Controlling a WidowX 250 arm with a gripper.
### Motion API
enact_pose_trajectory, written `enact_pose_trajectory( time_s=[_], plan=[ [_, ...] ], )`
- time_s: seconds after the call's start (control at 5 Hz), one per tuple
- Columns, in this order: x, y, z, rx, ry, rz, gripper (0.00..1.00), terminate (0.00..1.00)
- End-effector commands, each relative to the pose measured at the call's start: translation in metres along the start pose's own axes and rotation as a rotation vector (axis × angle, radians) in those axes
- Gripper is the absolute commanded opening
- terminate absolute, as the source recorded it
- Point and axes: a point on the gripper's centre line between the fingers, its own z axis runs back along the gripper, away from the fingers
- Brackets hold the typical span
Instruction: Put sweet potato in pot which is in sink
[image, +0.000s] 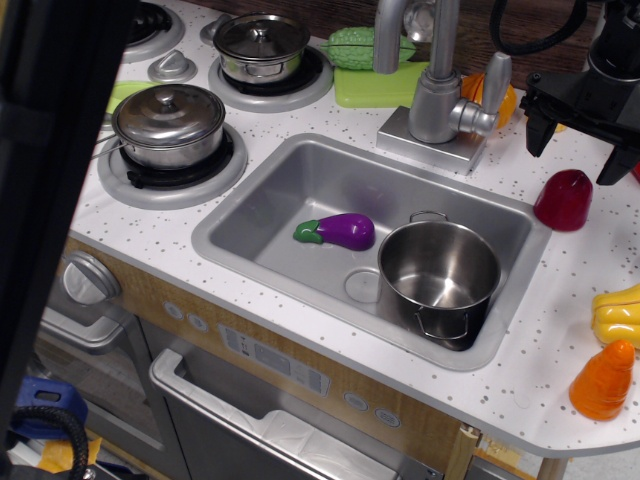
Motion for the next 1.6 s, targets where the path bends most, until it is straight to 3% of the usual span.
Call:
enact_pose_trajectory(
  time_s=[0.0,0.2,0.6,1.0,1.2,1.4],
  plan=[
    [0.000,0.000,0.000,0.000,0.000,0.000,1.00,0.00],
    [0.007,0.000,-0.005,-0.050,-0.039,-0.004,1.00,0.00],
    [0.008,-0.003,-0.019,-0.068,-0.134,-0.038,1.00,0.00],
    [0.000,-0.004,-0.038,-0.105,-0.175,0.008,1.00,0.00],
    [-0.001,-0.003,-0.042,-0.109,-0.183,0.022,0.00,0.00],
    [0.000,0.001,-0.025,-0.085,-0.145,0.009,0.00,0.00]
  ],
)
